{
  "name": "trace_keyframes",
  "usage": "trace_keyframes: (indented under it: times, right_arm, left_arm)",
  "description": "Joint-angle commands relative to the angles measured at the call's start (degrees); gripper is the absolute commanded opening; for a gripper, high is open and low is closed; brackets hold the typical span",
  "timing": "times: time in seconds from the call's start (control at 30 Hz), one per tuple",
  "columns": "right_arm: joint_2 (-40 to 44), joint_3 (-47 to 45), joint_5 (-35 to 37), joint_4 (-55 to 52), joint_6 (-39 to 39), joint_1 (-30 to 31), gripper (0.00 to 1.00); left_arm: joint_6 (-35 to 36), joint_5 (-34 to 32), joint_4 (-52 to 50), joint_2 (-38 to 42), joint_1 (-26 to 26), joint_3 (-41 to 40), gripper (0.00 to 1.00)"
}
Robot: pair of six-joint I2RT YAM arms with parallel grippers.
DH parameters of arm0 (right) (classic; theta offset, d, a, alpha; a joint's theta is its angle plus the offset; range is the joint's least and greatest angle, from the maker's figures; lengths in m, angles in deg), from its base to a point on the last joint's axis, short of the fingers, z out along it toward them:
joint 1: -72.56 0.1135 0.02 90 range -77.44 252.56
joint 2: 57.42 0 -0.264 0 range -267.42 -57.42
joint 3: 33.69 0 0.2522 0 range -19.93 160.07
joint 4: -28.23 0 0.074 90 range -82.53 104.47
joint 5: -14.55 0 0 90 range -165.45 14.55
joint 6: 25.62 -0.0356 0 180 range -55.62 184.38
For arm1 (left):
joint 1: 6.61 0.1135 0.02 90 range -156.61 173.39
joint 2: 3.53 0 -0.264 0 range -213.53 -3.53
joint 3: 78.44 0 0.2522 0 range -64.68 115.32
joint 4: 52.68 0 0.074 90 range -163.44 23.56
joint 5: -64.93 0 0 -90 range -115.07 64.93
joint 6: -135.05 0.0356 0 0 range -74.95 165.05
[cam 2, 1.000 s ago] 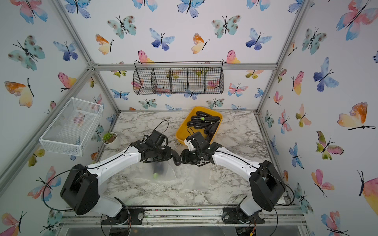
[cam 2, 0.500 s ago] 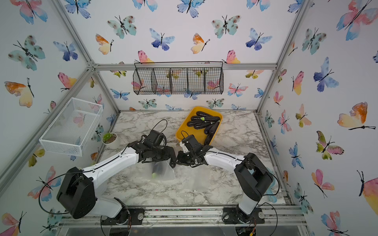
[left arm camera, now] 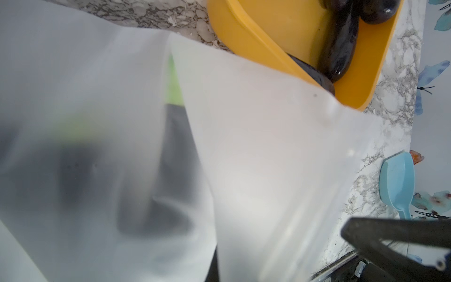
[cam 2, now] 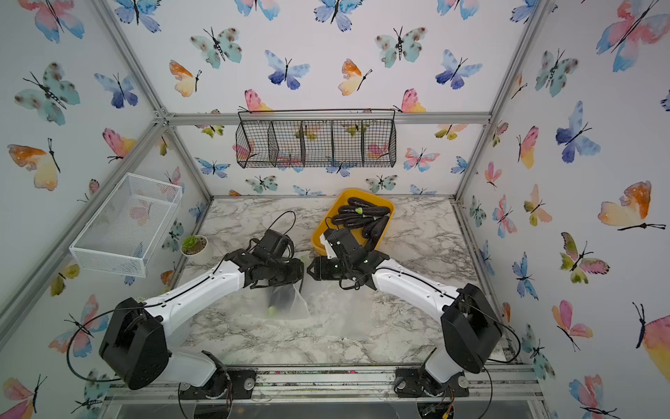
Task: Place the eggplant in a zip-top bag and seal the zipper
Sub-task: Place the eggplant in the zipper food storage bag, then adjust the zipper food storage bag in the zipper food storage bag.
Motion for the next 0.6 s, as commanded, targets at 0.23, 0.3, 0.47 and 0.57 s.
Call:
trace_keyframes:
  times: [0.23,0.3,0.47,0.57]
  right_arm:
    - [-7.8,2.2,0.0,4.7,2.5,2.1,0.12]
    - [-7.1,4.1,-1.0,7.7,1.3,2.9,0.04]
    - [-14.8,17.3,-13.2,13.3,-0.4,4.7,0.04]
    - [-20.8,26.1,-20.6,16.5,-2.3,6.3,0.04]
  left_arm:
    - [0.5,-3.5,-4.2,5.4,1.0,1.0,0.00]
    - [1.0,-5.8,-6.0,6.9,2.7,1.6,0.00]
    - [2.6,-20.1,-15.9,12.4,9.2,8.6,0.00]
    - [3.9,-30.6,-24.5,14.4,9.1,17.9,0.00]
